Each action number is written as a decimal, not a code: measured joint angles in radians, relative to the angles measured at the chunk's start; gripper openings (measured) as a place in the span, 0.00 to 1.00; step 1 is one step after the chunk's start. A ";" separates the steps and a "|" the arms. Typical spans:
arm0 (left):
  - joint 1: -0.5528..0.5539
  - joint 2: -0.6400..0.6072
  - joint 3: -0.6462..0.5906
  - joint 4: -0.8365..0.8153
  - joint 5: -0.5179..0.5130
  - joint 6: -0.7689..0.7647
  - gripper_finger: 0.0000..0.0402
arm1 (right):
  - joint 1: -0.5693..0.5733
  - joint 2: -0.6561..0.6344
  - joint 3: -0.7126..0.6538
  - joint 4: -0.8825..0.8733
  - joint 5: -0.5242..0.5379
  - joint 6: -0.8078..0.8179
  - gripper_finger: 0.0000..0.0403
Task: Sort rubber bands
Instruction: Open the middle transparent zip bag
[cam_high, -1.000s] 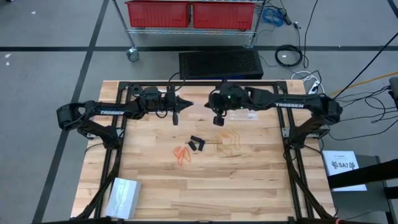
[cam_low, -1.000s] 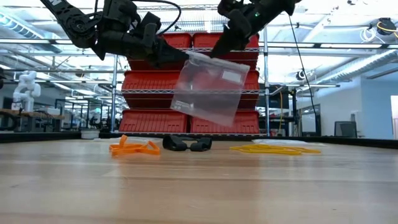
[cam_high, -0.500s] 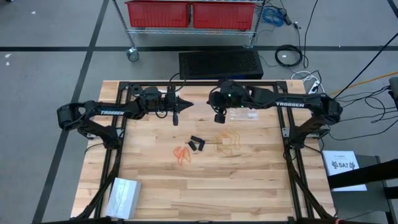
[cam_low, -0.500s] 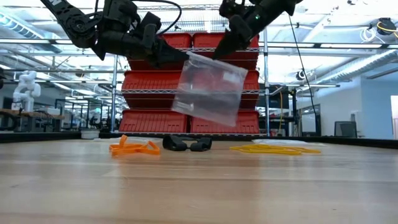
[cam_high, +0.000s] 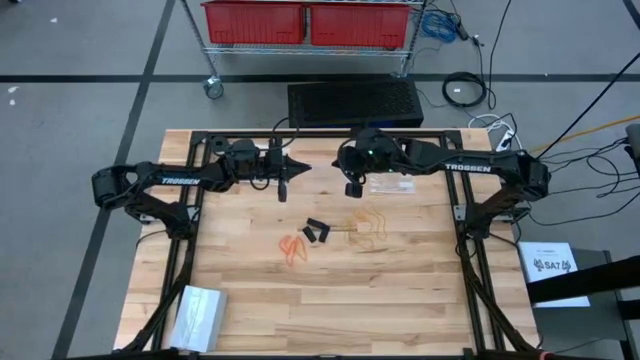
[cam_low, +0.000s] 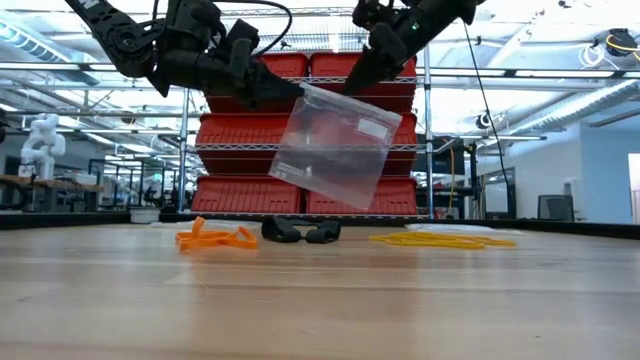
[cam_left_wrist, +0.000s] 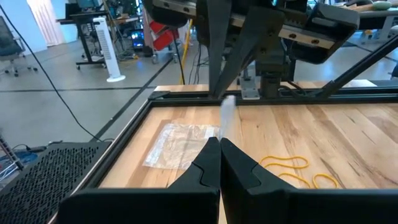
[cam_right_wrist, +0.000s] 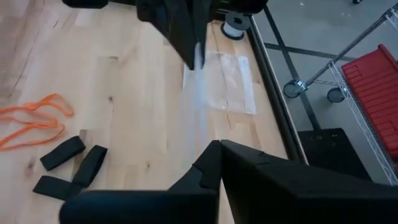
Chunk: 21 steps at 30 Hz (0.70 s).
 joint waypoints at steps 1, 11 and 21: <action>0.000 0.000 0.000 0.000 0.000 -0.002 0.00 | 0.004 0.000 0.000 -0.004 0.000 0.000 0.00; 0.000 0.000 0.000 0.000 0.000 -0.018 0.00 | 0.020 0.000 0.000 -0.011 0.008 0.015 0.00; 0.000 0.000 0.000 0.000 -0.001 -0.021 0.00 | 0.019 0.048 0.001 -0.016 0.006 0.007 0.00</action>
